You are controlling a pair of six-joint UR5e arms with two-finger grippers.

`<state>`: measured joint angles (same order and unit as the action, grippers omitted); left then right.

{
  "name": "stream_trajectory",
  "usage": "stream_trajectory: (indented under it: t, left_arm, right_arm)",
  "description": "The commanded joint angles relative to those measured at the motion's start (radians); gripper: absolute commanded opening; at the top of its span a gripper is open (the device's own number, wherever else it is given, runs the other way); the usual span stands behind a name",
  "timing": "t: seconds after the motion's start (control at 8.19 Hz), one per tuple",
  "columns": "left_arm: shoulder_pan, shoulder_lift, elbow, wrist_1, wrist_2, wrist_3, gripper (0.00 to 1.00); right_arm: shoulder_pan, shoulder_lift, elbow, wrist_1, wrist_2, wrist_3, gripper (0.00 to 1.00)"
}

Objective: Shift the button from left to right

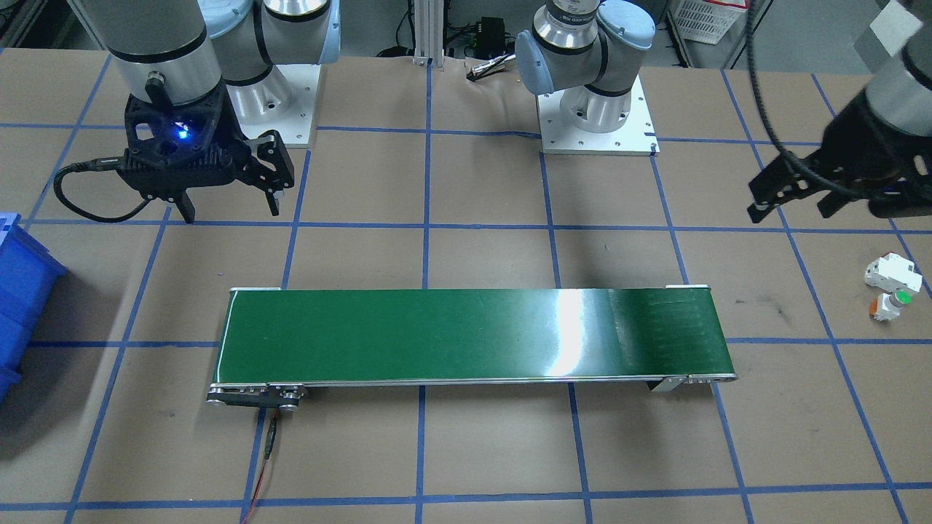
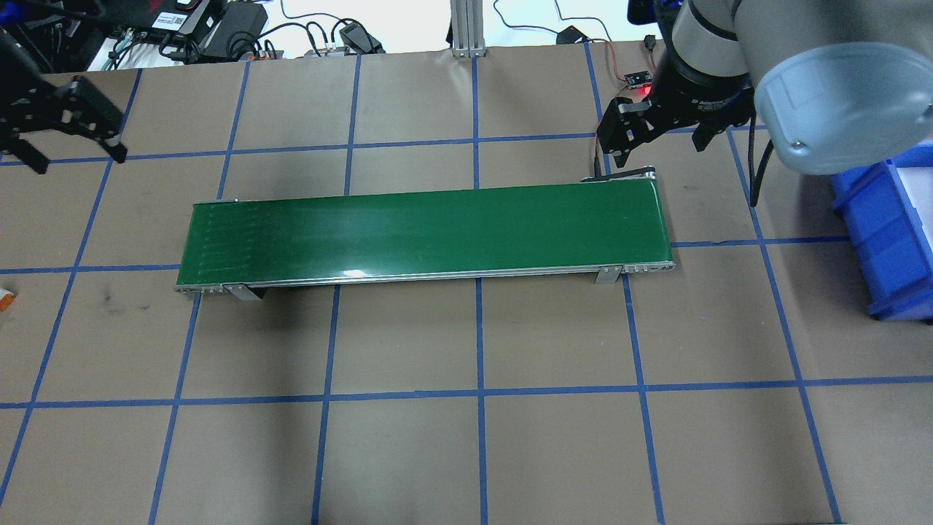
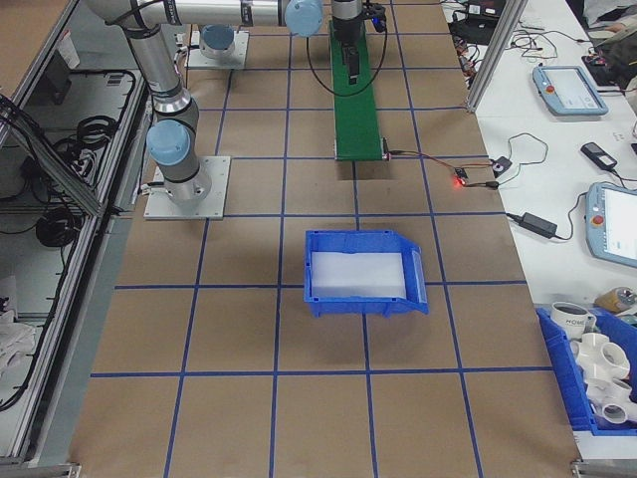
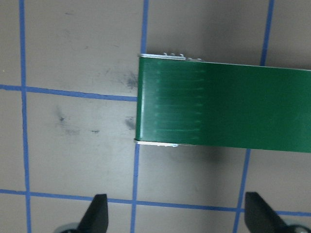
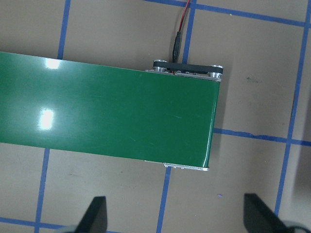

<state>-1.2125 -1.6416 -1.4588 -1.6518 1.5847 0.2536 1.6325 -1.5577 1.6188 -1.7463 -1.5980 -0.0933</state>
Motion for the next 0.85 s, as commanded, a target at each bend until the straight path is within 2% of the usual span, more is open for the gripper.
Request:
stream_trajectory:
  t: [0.0,0.12,0.49,0.61,0.73]
  left_arm:
    - [0.192,-0.099,0.008,0.027,0.082,0.331,1.0]
    - [0.229,-0.156,0.003,0.135,0.09,0.492,1.0]
    - [0.459,-0.372,0.011,0.332,0.086,0.865,1.0]
    - [0.484,-0.432,0.011,0.386,0.084,0.939,1.0]
    - [0.485,-0.473,0.008,0.493,0.08,0.955,1.0]
  right_arm:
    - [0.001,0.001,0.001,-0.002,0.0,-0.003,1.0]
    - [0.001,0.001,0.001,-0.002,0.001,-0.002,1.0]
    - [0.001,0.001,0.001,0.001,0.0,0.003,1.0]
    - [0.001,-0.001,0.001,0.005,0.001,0.003,1.0]
    - [0.001,-0.001,0.001,0.007,0.003,0.003,1.0]
